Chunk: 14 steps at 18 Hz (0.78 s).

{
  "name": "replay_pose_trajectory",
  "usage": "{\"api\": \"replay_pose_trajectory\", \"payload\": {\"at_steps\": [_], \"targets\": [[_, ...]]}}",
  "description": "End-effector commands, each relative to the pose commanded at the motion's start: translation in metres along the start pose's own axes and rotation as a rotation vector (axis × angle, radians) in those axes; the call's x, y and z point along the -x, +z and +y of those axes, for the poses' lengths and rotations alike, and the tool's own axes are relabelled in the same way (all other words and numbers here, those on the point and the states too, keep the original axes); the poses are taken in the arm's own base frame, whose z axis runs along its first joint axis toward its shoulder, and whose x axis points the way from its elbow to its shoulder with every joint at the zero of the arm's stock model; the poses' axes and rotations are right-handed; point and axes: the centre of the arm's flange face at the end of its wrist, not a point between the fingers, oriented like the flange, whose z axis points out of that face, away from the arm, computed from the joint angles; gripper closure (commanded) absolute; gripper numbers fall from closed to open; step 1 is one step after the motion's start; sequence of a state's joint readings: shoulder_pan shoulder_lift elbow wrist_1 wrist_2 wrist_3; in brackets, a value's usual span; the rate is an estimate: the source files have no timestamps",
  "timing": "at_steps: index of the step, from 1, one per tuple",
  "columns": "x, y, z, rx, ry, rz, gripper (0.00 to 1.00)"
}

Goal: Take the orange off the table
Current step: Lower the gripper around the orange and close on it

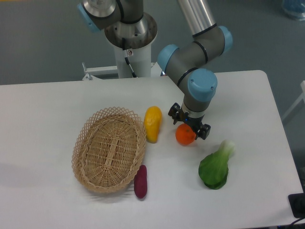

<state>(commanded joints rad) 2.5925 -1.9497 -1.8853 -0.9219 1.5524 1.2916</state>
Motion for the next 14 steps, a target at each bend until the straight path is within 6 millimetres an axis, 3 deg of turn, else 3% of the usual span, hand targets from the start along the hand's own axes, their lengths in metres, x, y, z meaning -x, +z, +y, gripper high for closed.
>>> {"api": "replay_pose_trajectory", "payload": {"at_steps": [6, 7, 11, 14], "targets": [[-0.002, 0.014, -0.004, -0.010, 0.005, -0.035, 0.00], [-0.001, 0.015, -0.004, -0.008, 0.008, -0.034, 0.03], [-0.001, 0.012, -0.005, -0.009, 0.013, -0.039, 0.34], [0.004, 0.004, -0.005, -0.011, 0.013, -0.051, 0.37]]}}
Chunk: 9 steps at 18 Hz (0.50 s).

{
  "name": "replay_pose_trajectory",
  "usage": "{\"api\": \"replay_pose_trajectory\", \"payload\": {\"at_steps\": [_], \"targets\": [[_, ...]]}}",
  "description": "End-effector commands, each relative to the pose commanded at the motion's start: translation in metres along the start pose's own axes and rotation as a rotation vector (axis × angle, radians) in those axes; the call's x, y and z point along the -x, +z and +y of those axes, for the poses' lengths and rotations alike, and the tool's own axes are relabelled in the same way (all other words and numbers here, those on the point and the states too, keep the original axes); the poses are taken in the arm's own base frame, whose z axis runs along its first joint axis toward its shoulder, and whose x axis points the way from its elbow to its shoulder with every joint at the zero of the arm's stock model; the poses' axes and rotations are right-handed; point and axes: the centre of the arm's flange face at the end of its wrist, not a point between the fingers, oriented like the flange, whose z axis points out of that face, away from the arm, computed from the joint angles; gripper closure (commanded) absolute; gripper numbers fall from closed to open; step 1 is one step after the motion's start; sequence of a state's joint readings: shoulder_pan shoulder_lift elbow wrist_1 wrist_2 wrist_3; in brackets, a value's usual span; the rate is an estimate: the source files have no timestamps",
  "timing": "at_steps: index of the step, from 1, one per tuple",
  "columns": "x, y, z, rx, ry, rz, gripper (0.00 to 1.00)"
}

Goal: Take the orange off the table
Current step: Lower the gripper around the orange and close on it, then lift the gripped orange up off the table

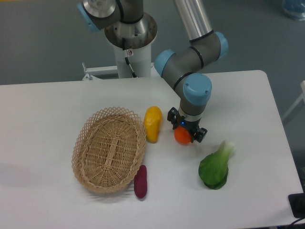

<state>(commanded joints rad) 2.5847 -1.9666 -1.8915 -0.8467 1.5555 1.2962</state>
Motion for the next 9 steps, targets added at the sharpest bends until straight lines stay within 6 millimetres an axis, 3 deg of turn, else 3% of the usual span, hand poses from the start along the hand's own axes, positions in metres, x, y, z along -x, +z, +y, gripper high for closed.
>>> {"api": "replay_pose_trajectory", "payload": {"at_steps": [9], "targets": [[0.039, -0.053, -0.005, -0.011, -0.004, -0.034, 0.37]]}}
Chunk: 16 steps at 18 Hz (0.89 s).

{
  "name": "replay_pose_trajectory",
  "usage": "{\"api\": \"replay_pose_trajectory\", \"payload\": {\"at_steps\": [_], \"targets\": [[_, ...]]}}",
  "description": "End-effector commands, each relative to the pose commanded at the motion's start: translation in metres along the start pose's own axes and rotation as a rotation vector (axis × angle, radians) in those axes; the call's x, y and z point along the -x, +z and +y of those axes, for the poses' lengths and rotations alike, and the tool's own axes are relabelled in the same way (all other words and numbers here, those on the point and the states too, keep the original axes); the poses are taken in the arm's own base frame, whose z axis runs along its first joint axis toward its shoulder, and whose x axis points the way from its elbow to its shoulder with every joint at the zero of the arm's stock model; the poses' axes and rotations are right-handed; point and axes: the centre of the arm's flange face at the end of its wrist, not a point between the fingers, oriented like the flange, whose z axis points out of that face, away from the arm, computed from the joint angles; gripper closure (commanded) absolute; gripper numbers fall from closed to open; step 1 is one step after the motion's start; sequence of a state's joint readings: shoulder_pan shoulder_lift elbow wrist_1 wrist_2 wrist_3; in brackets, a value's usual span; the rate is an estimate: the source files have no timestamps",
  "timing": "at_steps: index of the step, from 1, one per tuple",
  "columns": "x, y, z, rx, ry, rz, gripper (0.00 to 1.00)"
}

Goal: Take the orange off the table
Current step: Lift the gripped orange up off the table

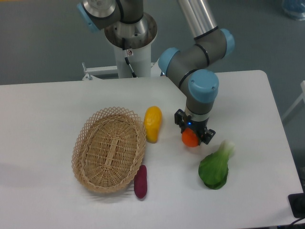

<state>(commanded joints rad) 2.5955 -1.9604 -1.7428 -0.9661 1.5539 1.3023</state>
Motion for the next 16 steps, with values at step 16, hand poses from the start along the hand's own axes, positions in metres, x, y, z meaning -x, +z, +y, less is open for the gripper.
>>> {"api": "replay_pose_trajectory", "payload": {"at_steps": [16], "targets": [[0.054, -0.058, 0.016, -0.012, -0.057, -0.059, 0.54]]}}
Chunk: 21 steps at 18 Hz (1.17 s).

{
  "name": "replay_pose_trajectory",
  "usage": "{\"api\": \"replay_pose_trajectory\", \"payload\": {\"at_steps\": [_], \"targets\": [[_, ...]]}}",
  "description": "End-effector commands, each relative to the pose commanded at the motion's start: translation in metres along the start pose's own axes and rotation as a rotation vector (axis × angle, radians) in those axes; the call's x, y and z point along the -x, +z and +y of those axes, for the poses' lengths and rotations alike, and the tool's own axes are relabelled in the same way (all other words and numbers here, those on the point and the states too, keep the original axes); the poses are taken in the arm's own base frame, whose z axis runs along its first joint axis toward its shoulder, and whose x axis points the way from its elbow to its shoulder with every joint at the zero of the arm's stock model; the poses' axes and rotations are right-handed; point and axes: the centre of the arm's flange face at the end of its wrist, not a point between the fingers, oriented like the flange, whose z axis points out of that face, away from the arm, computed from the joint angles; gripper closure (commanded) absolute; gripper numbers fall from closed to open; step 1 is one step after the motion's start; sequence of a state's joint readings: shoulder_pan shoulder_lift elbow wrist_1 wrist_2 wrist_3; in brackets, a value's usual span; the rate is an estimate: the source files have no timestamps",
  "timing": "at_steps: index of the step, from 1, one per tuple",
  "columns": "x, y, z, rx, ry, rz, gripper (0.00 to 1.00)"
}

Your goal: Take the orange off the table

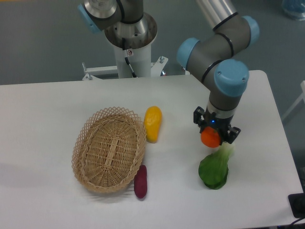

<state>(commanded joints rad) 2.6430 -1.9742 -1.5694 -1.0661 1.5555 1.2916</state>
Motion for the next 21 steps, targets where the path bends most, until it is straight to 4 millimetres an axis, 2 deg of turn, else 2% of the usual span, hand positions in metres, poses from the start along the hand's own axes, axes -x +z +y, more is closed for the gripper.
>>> {"api": "replay_pose_trajectory", "payload": {"at_steps": [4, 11, 15, 17, 21], "targets": [[0.007, 0.003, -0.009, 0.016, 0.011, -0.011, 0.53], [-0.004, 0.001, -0.035, 0.008, 0.052, -0.020, 0.52], [-0.001, 0.003, -0.040, 0.006, 0.056, -0.022, 0.51], [0.001, 0.000, -0.051, 0.003, 0.072, -0.034, 0.51], [0.001, 0.003, -0.054, 0.002, 0.046, -0.033, 0.51]]}}
